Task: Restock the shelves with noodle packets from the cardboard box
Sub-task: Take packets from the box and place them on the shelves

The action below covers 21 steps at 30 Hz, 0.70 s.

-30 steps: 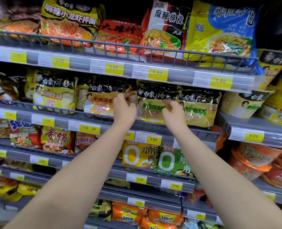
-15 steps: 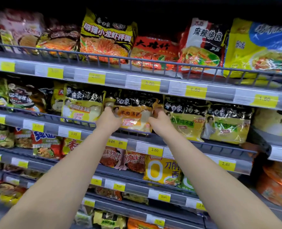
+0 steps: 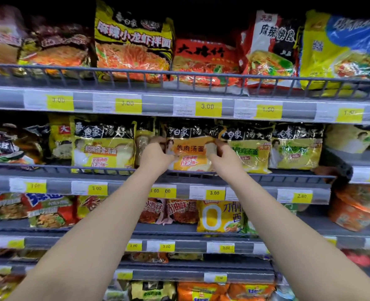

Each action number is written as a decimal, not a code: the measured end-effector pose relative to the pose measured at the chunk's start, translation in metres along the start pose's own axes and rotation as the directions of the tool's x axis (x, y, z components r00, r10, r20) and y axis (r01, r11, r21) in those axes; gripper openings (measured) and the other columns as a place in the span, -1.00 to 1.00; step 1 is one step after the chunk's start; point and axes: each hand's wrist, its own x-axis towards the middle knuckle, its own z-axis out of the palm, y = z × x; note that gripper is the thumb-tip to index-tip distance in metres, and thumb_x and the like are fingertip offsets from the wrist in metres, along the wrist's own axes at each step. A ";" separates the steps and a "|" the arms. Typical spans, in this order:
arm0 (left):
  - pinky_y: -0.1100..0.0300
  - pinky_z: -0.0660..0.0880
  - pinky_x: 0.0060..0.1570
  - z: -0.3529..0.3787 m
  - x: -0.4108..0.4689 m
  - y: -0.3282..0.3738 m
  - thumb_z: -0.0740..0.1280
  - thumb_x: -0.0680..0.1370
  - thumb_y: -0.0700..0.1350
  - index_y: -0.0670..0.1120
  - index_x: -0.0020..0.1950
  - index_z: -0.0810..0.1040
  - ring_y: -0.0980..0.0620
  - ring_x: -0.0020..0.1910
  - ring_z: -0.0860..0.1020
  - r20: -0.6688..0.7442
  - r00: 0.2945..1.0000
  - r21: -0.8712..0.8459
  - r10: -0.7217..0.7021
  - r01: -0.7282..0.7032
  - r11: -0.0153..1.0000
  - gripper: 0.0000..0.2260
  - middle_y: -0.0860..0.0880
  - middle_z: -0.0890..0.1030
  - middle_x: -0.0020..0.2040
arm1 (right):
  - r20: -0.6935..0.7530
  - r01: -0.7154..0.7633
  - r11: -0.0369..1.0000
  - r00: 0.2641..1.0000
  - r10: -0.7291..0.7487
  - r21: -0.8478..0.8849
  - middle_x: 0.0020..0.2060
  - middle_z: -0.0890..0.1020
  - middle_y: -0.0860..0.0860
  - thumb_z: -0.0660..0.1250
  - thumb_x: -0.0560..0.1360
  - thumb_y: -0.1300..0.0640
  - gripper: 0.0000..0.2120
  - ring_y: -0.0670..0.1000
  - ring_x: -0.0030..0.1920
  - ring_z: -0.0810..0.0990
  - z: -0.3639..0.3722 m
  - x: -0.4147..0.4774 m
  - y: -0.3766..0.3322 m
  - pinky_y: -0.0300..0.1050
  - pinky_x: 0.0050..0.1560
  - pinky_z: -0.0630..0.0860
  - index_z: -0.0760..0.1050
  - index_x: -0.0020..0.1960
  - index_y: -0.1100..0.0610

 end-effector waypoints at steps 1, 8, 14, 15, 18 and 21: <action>0.10 0.53 -0.10 0.001 0.002 -0.002 0.48 0.41 -0.11 -0.13 0.21 0.45 -0.05 -0.09 0.58 -0.001 1.000 -0.026 0.004 -0.004 1.000 -0.58 -0.06 0.61 -0.08 | 0.000 -0.012 1.000 1.000 0.012 -0.028 -0.26 0.49 0.00 0.06 0.60 -0.12 -0.57 0.01 -0.35 0.44 0.000 0.000 -0.001 -0.16 -0.40 0.30 0.29 0.40 0.05; 0.05 0.55 -0.01 -0.007 -0.002 -0.008 0.34 0.46 -0.21 -0.11 0.28 0.40 -0.08 0.00 0.56 -0.049 0.996 0.035 0.069 -0.067 0.997 -0.61 -0.08 0.57 0.09 | -0.097 -0.043 0.971 0.995 0.021 -0.233 0.06 0.43 0.17 0.16 0.56 0.10 -0.80 0.16 0.01 0.44 0.011 -0.007 -0.017 -0.06 -0.05 0.43 0.39 0.11 0.18; 0.13 0.40 0.16 -0.062 -0.012 -0.019 0.31 0.43 -0.21 -0.06 0.15 0.50 -0.10 0.18 0.45 -0.343 0.909 0.056 0.236 -0.232 0.971 -0.70 -0.13 0.47 0.19 | -0.117 0.180 0.982 0.976 -0.185 -0.054 0.23 0.42 0.10 0.16 0.54 0.19 -0.61 0.04 -0.02 0.45 0.038 -0.020 -0.061 -0.11 -0.05 0.40 0.34 0.36 0.09; 0.12 0.34 0.17 -0.073 -0.014 -0.026 0.31 0.45 -0.21 -0.08 0.16 0.49 -0.12 0.21 0.41 -0.395 0.891 0.076 0.223 -0.210 0.975 -0.71 -0.14 0.44 0.21 | -0.058 0.174 0.985 0.983 -0.173 0.018 0.28 0.42 0.08 0.15 0.56 0.19 -0.60 -0.01 -0.04 0.44 0.047 -0.021 -0.069 -0.14 -0.02 0.41 0.31 0.40 0.08; 0.04 0.28 0.21 -0.103 -0.020 -0.050 0.33 0.46 -0.16 -0.15 0.23 0.41 -0.17 0.27 0.33 -0.471 0.871 0.172 0.137 -0.062 0.983 -0.65 -0.18 0.38 0.25 | 0.073 0.142 0.982 0.986 -0.152 0.124 0.37 0.41 0.06 0.15 0.58 0.20 -0.57 0.01 0.21 0.46 0.080 -0.026 -0.089 -0.21 0.12 0.33 0.26 0.44 0.12; -0.04 0.34 0.19 -0.124 -0.015 -0.079 0.36 0.47 -0.12 -0.21 0.28 0.32 -0.22 0.28 0.36 -0.411 0.909 0.086 -0.069 0.115 0.990 -0.56 -0.21 0.38 0.26 | 0.163 0.107 0.990 0.979 -0.121 0.090 0.25 0.48 0.08 0.16 0.59 0.15 -0.55 0.10 0.23 0.49 0.111 -0.033 -0.105 -0.09 0.13 0.43 0.23 0.46 0.14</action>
